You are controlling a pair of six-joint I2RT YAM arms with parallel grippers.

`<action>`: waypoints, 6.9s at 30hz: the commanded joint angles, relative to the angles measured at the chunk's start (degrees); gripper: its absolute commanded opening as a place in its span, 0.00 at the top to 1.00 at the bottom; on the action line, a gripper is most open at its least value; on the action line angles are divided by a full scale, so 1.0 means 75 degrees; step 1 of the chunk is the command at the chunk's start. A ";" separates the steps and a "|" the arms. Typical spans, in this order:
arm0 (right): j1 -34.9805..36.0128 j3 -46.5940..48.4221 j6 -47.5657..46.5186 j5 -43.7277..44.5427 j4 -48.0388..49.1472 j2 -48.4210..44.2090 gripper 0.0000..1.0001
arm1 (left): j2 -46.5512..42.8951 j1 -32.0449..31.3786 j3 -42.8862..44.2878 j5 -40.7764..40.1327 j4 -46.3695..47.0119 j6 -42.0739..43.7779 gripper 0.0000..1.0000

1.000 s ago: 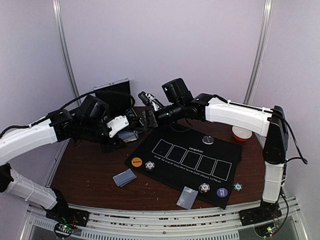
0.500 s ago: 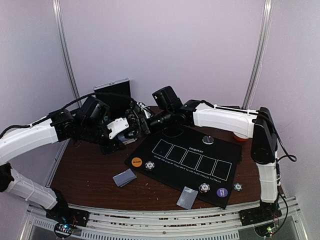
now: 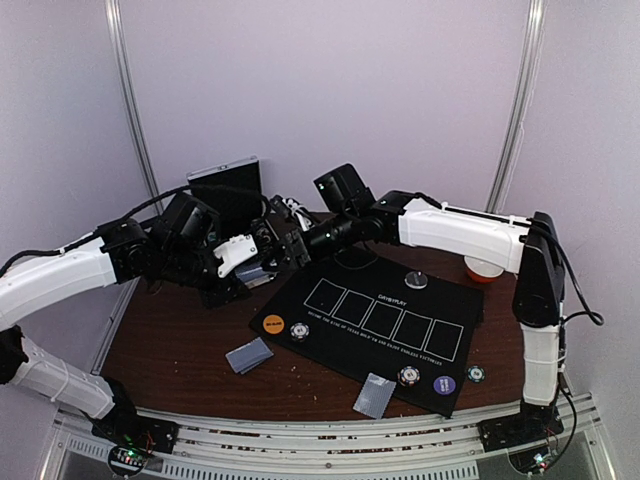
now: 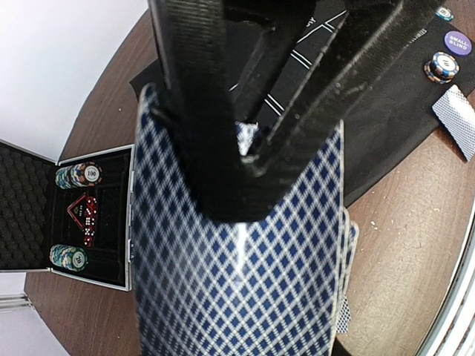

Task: Distribute texas hold em gaming equipment
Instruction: Pick up the poker card from the face-down deck piles, then distribute the poker card in the small blind area, then pick up the poker card from the face-down deck piles, then flop the poker card in the community card area.

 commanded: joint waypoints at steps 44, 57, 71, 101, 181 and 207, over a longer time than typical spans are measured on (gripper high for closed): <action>0.1318 -0.3074 -0.6495 0.1969 -0.6386 -0.1024 1.00 | -0.0035 -0.0034 -0.0261 -0.0970 0.0342 -0.0459 0.60; 0.1335 -0.2881 -0.6403 0.2540 -0.6144 -0.0590 0.94 | -0.0044 -0.0028 -0.0285 -0.0997 0.0337 -0.0465 0.60; 0.1334 -0.2967 -0.5602 0.3372 -0.6185 -0.0852 0.80 | -0.0091 -0.0029 -0.0319 -0.0965 0.0337 -0.0447 0.60; -0.0165 -0.2036 0.1612 0.0136 0.3611 -0.1091 0.16 | -0.0164 -0.0028 -0.0170 -0.0433 0.0386 -0.0206 0.60; -0.0124 0.0371 -0.3445 0.9543 -0.1908 -0.0177 1.00 | -0.0018 0.0206 -0.0563 -0.1517 0.0746 -0.1012 0.60; 0.1026 0.2577 -0.3108 0.8676 -0.4351 0.3384 1.00 | -0.0240 0.0300 -0.0621 -0.1582 0.0676 -0.0898 0.60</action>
